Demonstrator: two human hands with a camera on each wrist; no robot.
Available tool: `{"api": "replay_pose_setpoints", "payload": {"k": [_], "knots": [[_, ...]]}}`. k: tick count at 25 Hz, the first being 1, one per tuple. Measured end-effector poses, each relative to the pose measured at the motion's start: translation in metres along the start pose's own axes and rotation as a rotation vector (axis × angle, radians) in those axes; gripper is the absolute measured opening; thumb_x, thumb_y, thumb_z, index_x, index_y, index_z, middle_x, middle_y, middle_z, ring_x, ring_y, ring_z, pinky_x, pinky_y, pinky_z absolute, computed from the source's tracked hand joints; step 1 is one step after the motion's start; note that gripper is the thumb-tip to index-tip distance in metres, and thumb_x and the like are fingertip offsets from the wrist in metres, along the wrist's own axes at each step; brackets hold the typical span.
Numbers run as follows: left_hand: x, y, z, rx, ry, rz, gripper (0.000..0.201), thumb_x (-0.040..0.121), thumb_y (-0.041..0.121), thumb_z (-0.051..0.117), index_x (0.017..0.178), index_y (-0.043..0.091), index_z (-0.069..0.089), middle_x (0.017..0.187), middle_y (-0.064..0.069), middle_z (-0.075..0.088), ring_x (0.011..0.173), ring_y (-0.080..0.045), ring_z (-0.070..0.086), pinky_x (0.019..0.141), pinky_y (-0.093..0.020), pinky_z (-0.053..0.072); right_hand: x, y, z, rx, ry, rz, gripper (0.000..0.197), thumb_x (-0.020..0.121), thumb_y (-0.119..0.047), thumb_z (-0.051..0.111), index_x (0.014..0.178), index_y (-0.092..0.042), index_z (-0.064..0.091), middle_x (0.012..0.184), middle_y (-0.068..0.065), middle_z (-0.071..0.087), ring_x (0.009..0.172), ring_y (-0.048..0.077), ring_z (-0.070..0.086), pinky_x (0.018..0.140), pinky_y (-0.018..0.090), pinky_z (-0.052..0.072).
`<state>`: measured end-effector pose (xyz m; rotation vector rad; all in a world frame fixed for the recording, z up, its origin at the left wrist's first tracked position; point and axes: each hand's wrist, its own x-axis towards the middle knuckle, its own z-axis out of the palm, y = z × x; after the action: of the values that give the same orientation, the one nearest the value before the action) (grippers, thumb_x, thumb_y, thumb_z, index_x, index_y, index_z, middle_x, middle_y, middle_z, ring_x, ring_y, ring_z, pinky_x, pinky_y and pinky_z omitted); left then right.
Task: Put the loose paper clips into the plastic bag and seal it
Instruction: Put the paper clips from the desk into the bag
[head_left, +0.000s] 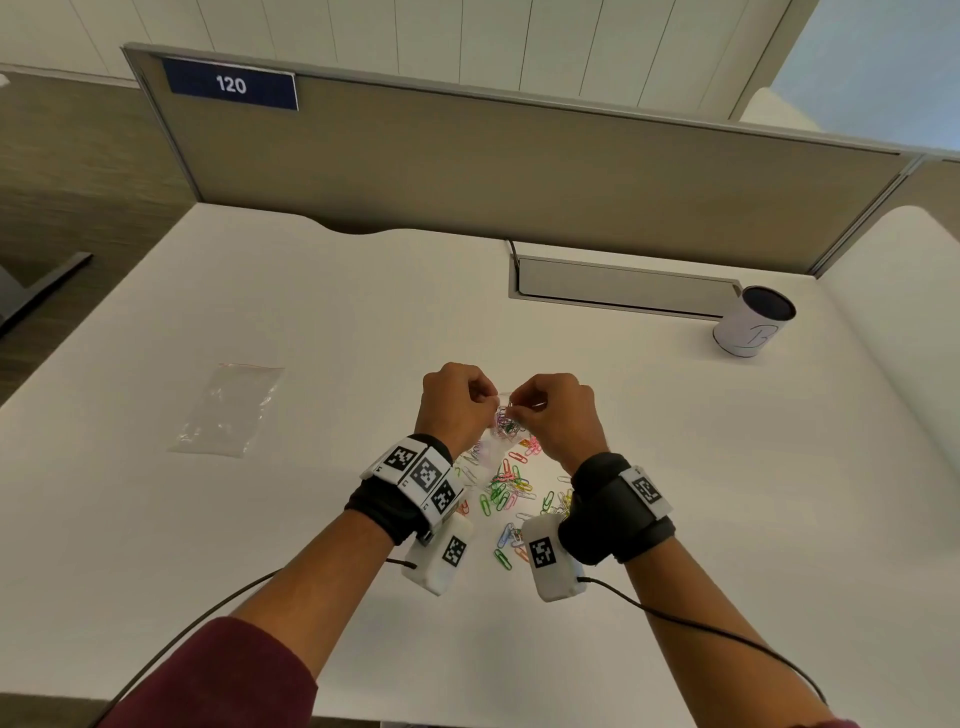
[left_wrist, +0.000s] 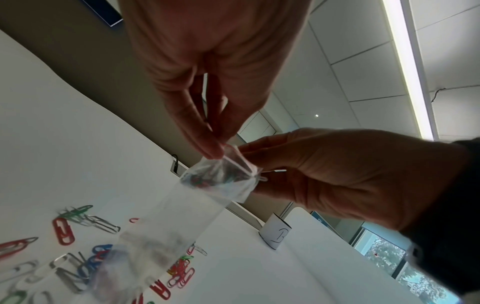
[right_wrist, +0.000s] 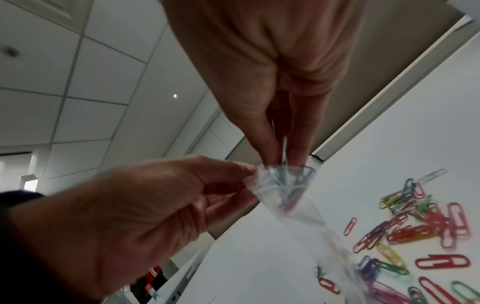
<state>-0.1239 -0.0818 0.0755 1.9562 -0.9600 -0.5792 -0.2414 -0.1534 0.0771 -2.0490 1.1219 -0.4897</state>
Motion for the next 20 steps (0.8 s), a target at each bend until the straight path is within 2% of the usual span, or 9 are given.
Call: {"api": "replay_pose_setpoints", "payload": {"k": [3,6,8,10,11,14,16,18,20], "knots": [[-0.001,0.000,0.002,-0.002,-0.008,0.000,0.005,0.080,0.002,0.071,0.084,0.001,0.073,0.077,-0.017,0.074,0.068,-0.026,0.073,0.074,-0.041,0.063,0.000,-0.003,-0.003,-0.019,-0.027,0.004,0.016,0.087,-0.001,0.057,0.099,-0.004,0.068,0.100,0.013,0.071,0.089,0.023,0.067,0.077,0.027,0.055],[-0.001,-0.001,0.003,-0.010,-0.004,0.004,0.004,0.080,0.002,0.071,0.084,0.001,0.073,0.077,-0.017,0.073,0.067,-0.028,0.073,0.073,-0.042,0.063,-0.002,-0.005,-0.008,0.097,-0.043,0.061,0.018,0.085,0.004,0.053,0.094,-0.011,0.057,0.101,0.016,0.069,0.091,0.029,0.068,0.074,0.048,0.060],[0.000,-0.001,0.004,-0.010,0.001,0.005,0.005,0.081,0.003,0.071,0.085,0.002,0.073,0.078,-0.016,0.074,0.068,-0.028,0.072,0.074,-0.042,0.063,-0.004,-0.007,-0.011,0.120,-0.113,0.066,0.022,0.084,0.006,0.054,0.094,-0.014,0.052,0.105,0.015,0.069,0.095,0.027,0.069,0.072,0.046,0.061],[0.001,-0.001,0.003,-0.010,-0.002,0.004,0.005,0.082,0.003,0.070,0.086,0.003,0.072,0.078,-0.015,0.073,0.066,-0.026,0.072,0.073,-0.041,0.063,-0.006,-0.009,-0.011,0.080,-0.174,0.011,0.023,0.086,0.006,0.051,0.095,-0.015,0.050,0.107,0.015,0.070,0.100,0.023,0.068,0.072,0.034,0.060],[0.000,-0.001,0.003,-0.011,-0.002,0.004,0.004,0.082,0.003,0.069,0.086,0.003,0.072,0.077,-0.015,0.073,0.065,-0.026,0.073,0.073,-0.041,0.063,-0.007,-0.010,-0.011,0.052,-0.161,-0.028,0.022,0.086,0.006,0.049,0.094,-0.015,0.050,0.105,0.014,0.072,0.099,0.022,0.069,0.072,0.030,0.058],[0.000,-0.001,-0.001,-0.008,0.004,0.006,0.003,0.083,0.003,0.068,0.086,0.003,0.071,0.078,-0.016,0.073,0.066,-0.027,0.073,0.072,-0.040,0.063,-0.008,-0.009,-0.009,-0.093,0.030,-0.123,0.014,0.084,-0.004,0.061,0.090,-0.016,0.057,0.094,0.005,0.067,0.087,0.020,0.065,0.071,0.032,0.056],[-0.001,0.000,-0.003,-0.009,-0.006,0.004,0.004,0.084,0.003,0.068,0.086,0.003,0.071,0.080,-0.016,0.073,0.068,-0.027,0.073,0.071,-0.039,0.063,-0.008,-0.006,-0.009,-0.208,0.032,-0.056,0.018,0.081,-0.016,0.071,0.094,-0.017,0.058,0.094,0.004,0.061,0.083,0.021,0.060,0.070,0.035,0.053],[-0.001,0.000,-0.006,0.009,-0.007,0.015,0.005,0.084,0.002,0.067,0.087,0.002,0.071,0.081,-0.016,0.073,0.068,-0.026,0.072,0.072,-0.037,0.062,-0.008,-0.004,-0.009,-0.140,-0.032,0.039,0.020,0.080,-0.008,0.070,0.094,-0.013,0.056,0.091,0.011,0.067,0.075,0.026,0.064,0.069,0.038,0.059],[0.000,0.000,-0.010,0.128,0.016,0.070,0.007,0.084,0.002,0.065,0.088,0.003,0.071,0.084,-0.015,0.073,0.073,-0.025,0.070,0.074,-0.035,0.061,-0.007,-0.002,-0.008,-0.060,-0.005,0.049,0.015,0.081,-0.001,0.065,0.090,-0.010,0.056,0.085,0.015,0.069,0.067,0.025,0.067,0.064,0.034,0.061]]}}
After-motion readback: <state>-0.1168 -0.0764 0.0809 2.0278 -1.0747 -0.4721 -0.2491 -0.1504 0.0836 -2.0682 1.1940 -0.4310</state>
